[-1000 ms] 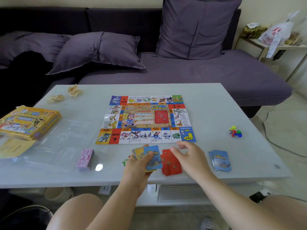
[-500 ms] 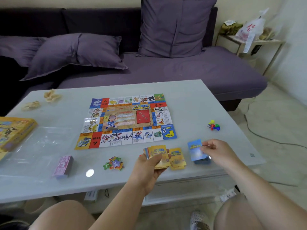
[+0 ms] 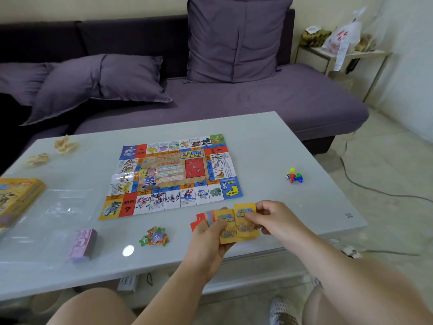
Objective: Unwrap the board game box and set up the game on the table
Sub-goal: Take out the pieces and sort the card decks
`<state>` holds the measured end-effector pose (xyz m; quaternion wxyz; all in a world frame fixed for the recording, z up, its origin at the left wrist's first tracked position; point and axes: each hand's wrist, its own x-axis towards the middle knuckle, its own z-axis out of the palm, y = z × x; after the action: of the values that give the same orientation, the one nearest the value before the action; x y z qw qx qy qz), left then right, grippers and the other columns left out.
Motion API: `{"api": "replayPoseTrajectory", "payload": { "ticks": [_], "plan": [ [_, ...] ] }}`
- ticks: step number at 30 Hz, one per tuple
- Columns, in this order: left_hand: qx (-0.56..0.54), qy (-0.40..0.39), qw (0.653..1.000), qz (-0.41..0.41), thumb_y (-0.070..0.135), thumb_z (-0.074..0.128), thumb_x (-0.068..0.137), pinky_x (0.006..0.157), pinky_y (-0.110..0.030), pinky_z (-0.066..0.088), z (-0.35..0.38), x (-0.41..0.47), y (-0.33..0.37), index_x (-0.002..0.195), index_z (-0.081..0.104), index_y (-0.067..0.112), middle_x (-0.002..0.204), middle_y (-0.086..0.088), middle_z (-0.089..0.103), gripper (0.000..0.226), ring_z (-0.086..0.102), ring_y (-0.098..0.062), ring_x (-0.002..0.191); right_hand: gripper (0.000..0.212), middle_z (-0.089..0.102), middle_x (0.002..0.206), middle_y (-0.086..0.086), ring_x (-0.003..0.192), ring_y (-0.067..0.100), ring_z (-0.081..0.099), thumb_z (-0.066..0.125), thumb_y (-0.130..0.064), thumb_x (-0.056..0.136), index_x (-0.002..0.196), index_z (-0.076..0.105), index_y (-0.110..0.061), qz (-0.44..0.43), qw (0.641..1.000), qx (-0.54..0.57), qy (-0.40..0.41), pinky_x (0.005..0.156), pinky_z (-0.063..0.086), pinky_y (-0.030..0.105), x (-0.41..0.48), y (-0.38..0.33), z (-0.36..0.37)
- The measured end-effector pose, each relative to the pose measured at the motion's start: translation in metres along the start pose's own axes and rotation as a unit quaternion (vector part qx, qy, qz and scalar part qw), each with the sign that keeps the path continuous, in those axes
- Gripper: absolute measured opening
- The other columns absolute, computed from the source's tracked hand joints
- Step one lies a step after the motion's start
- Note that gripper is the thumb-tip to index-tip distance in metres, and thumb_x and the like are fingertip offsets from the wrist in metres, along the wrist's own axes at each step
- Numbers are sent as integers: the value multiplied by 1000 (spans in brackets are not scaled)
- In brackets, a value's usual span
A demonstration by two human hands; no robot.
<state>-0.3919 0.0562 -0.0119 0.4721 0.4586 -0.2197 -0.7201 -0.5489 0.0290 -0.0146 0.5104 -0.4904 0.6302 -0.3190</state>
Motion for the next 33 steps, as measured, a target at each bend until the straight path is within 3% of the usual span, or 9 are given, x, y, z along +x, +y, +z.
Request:
{"api": "replayPoseTrajectory", "payload": {
  "ticks": [5,9,13,16,18,21,23,28,33],
  "plan": [
    [32,45,998,30,-3,53,91,60,-26,57,-6,3,-1,92,61,7,75,-7,73,13,70,-19,71,6,65,76,1,61,7,56,68,-17,86,87,69,-11,34,995,89,-28,55,44,20,-3,4,9],
    [46,26,998,16,0,55,90,63,-26,57,-2,1,-2,99,63,6,84,-12,72,13,69,-21,74,11,73,88,6,83,21,68,66,-22,87,88,72,-12,16,997,61,-48,76,55,36,-5,4,22],
    [-47,32,998,-22,7,49,94,70,-34,57,-7,2,2,108,57,4,95,-15,71,16,68,-23,84,13,60,70,4,66,17,54,65,-16,87,78,66,-6,20,997,58,45,58,39,23,4,4,13],
    [-86,45,994,-42,1,36,96,82,-41,52,-19,5,8,116,53,-3,109,-21,66,26,63,-29,97,5,69,77,3,72,18,63,67,-13,85,87,71,-9,-11,995,-7,94,62,44,20,10,5,6],
    [-49,44,997,-27,-3,35,96,82,-40,52,-25,5,10,113,55,-4,109,-19,66,27,63,-28,98,22,71,88,3,78,15,65,70,-17,83,104,68,-9,-16,993,-63,100,63,45,16,11,6,10],
    [-8,39,999,-6,-4,42,94,85,-43,51,-28,3,10,105,60,0,98,-16,70,21,66,-28,91,49,63,114,-1,102,14,58,70,-31,83,127,56,-17,-29,969,-195,147,81,42,22,10,6,17],
    [5,40,999,-5,-3,46,93,83,-44,52,-28,2,10,105,59,1,94,-15,71,18,67,-28,85,48,58,119,-4,110,13,53,67,-37,84,127,55,-19,-73,960,-216,164,86,40,22,4,1,22],
    [33,0,999,4,-1,53,90,80,-38,55,-27,-3,10,107,58,3,89,-14,72,18,68,-25,83,19,62,78,-13,69,-3,57,71,-37,81,89,66,-20,-75,989,-126,-9,57,38,7,-4,-19,45],
    [-25,-1,1000,-1,-3,41,94,72,-38,59,-40,-12,19,105,56,-1,87,-18,72,19,69,-27,79,7,68,82,-6,69,-2,61,67,-25,87,90,67,-18,-45,997,-61,-7,54,41,3,5,-17,54]
  ]
}}
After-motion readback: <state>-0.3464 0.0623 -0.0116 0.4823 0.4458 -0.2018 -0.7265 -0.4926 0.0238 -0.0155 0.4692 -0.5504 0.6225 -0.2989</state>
